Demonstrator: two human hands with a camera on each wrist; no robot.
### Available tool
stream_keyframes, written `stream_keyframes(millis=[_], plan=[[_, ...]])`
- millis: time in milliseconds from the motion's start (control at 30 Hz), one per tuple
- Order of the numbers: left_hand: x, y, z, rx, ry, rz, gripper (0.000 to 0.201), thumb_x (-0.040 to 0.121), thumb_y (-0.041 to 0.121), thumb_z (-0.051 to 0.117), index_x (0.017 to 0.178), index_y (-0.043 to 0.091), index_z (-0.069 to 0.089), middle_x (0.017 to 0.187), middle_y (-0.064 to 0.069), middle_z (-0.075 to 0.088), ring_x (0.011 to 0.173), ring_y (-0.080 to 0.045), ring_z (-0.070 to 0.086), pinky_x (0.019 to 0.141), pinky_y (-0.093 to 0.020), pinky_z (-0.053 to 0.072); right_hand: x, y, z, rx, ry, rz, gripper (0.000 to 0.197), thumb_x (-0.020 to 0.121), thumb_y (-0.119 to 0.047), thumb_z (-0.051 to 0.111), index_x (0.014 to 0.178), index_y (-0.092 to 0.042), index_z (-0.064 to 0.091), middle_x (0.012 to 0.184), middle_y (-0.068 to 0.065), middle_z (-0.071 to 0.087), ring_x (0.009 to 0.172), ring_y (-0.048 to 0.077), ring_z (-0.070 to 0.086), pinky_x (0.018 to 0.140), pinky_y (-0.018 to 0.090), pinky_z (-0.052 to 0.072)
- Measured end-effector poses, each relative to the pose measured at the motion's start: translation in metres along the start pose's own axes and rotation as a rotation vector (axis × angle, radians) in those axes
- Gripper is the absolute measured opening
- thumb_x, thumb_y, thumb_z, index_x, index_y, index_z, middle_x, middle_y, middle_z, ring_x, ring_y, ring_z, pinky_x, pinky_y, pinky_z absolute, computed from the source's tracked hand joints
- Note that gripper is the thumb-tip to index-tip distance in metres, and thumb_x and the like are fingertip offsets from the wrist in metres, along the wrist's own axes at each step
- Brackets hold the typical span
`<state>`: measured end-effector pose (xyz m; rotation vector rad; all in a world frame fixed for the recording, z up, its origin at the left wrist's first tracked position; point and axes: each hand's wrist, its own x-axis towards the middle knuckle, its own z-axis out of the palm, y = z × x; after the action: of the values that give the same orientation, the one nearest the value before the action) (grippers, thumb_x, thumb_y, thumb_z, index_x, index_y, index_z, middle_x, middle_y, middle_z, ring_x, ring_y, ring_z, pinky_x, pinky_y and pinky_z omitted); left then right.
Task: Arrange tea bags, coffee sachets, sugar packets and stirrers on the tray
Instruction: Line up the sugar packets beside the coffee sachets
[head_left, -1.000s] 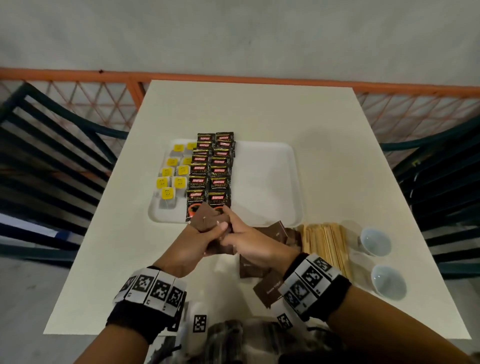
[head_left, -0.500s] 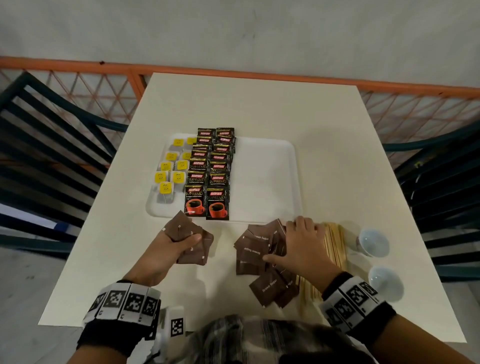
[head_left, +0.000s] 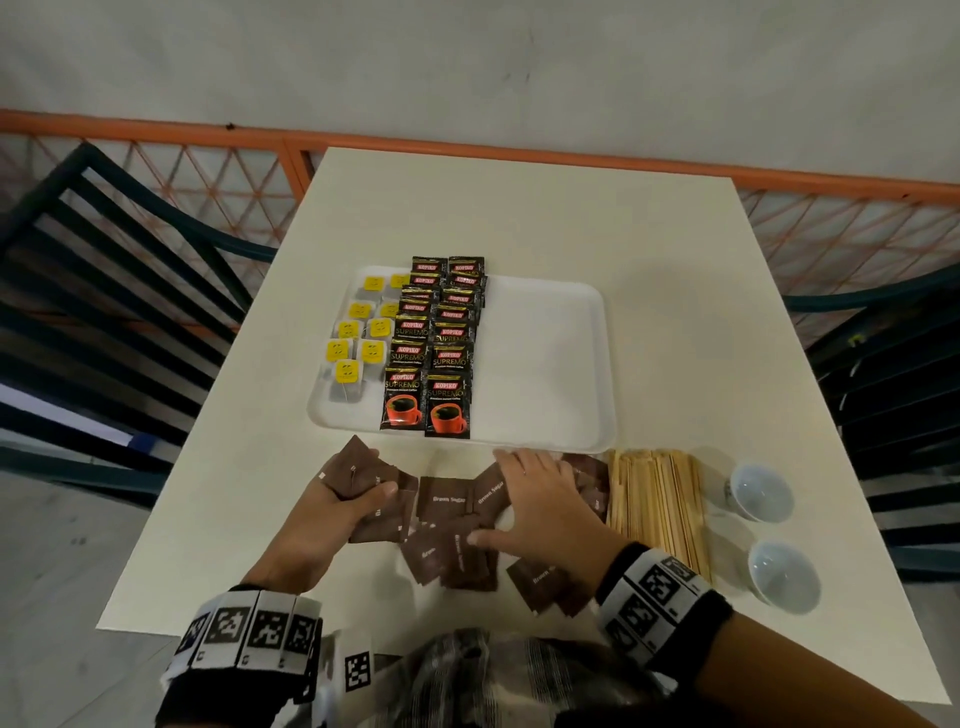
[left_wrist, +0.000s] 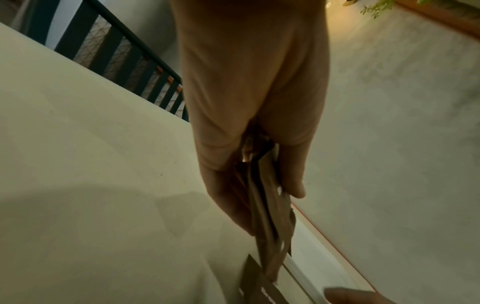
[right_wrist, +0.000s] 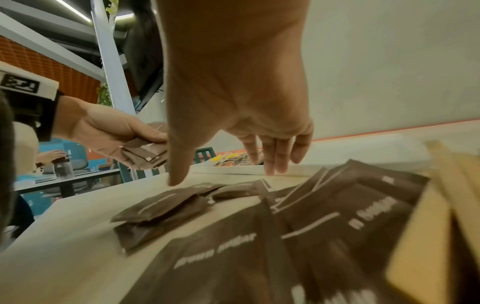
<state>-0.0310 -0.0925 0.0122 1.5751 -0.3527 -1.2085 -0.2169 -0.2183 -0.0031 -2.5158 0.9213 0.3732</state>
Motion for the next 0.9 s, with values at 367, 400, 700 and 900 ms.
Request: stream_keyframes(millis=[367, 400, 700, 900], plan=[[-0.002, -0.008, 0.000, 0.020, -0.011, -0.031, 0.037, 0.084, -0.004, 0.058, 0.118, 0.009, 0.053, 0.099, -0.011, 0.066, 0.079, -0.015, 0.068, 0.055, -0.023, 0.054, 0.024, -0.036, 0.013, -0.137, -0.147, -0.322, 0.071, 0.077, -0.052, 0.062, 0.137, -0.023, 0.034, 0.141, 0.012, 0.030, 0.128, 0.032, 0.026, 0.109, 0.048, 0.022], [-0.002, -0.009, -0.001, 0.024, -0.005, -0.032, 0.038, 0.084, -0.004, 0.059, 0.119, 0.010, 0.052, 0.101, -0.011, 0.066, 0.082, -0.016, 0.067, 0.055, -0.022, 0.054, 0.025, -0.038, 0.013, -0.108, -0.154, -0.309, 0.069, 0.078, -0.049, 0.063, 0.135, -0.021, 0.037, 0.137, 0.012, 0.033, 0.125, 0.031, 0.029, 0.107, 0.048, 0.024], [0.000, -0.009, -0.003, -0.010, 0.002, 0.008, 0.036, 0.085, -0.006, 0.057, 0.117, 0.010, 0.051, 0.100, -0.012, 0.064, 0.073, -0.013, 0.070, 0.054, -0.025, 0.055, 0.028, -0.040, 0.008, 0.161, -0.215, -0.165, 0.045, 0.086, -0.025, 0.060, 0.123, -0.006, 0.044, 0.121, 0.013, 0.049, 0.111, 0.029, 0.049, 0.093, 0.038, 0.041], [0.004, -0.011, -0.004, -0.009, 0.022, 0.028, 0.038, 0.084, -0.007, 0.059, 0.119, 0.004, 0.049, 0.099, -0.015, 0.066, 0.082, -0.029, 0.069, 0.068, -0.051, 0.058, 0.028, -0.021, -0.021, 0.607, -0.002, 0.013, 0.039, 0.091, -0.022, 0.056, 0.125, -0.010, 0.042, 0.123, 0.006, 0.053, 0.111, 0.021, 0.052, 0.091, 0.030, 0.043]])
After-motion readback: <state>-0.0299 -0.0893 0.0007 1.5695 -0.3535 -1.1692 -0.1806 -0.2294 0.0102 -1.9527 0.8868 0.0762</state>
